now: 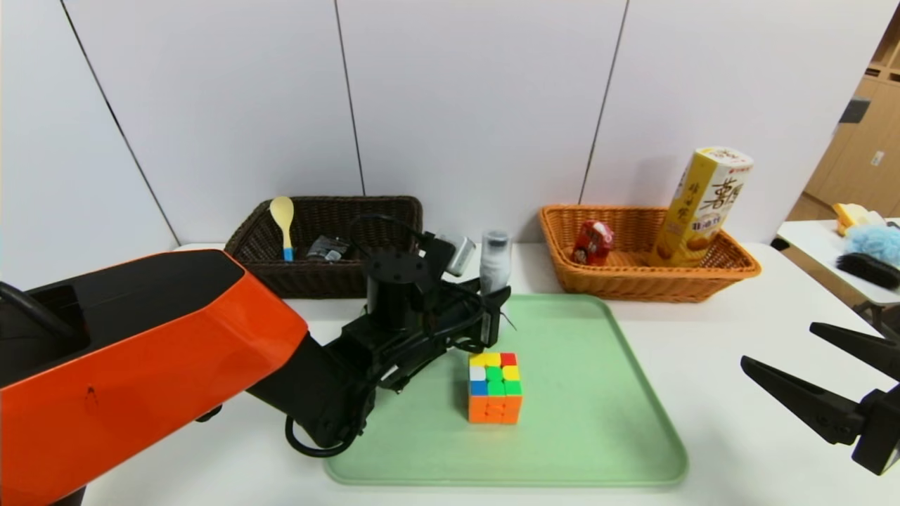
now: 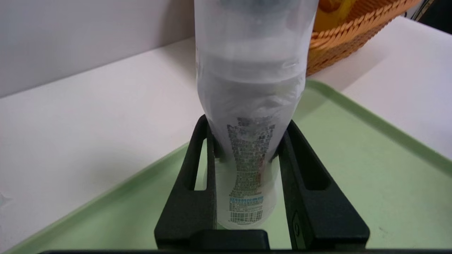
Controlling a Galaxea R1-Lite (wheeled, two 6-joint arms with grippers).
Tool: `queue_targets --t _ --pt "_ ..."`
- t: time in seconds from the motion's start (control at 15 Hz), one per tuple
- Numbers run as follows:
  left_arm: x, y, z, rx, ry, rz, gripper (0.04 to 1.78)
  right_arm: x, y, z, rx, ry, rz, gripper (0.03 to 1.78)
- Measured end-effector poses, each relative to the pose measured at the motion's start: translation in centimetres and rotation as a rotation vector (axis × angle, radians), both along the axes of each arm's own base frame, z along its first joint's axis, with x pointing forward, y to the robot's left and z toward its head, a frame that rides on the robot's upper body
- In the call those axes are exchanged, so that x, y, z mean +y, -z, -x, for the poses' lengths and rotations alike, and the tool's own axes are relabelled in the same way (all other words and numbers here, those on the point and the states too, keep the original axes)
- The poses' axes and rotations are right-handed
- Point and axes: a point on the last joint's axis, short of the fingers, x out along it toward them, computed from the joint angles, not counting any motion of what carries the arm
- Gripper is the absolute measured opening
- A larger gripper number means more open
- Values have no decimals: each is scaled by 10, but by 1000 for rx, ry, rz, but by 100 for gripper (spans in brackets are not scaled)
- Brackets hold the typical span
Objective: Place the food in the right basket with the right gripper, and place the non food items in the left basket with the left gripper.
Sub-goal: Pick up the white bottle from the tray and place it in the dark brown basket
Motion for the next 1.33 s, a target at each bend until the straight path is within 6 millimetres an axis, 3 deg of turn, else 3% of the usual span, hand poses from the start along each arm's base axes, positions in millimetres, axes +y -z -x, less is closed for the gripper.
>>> queue_targets --t 0.27,0.53,0.87,1.07,1.33 --pt "2 -24 1 -60 10 36 53 0 1 0 5 1 0 170" --pt "17 -71 3 -150 7 67 53 0 1 0 7 1 0 170" --pt "90 -121 -32 -219 -163 39 53 0 1 0 5 3 0 170" --pt "137 -125 -51 -201 -298 5 53 0 1 -1 5 3 -1 170" --pt "161 -106 -64 -123 -367 -133 53 0 -1 -4 5 4 0 170"
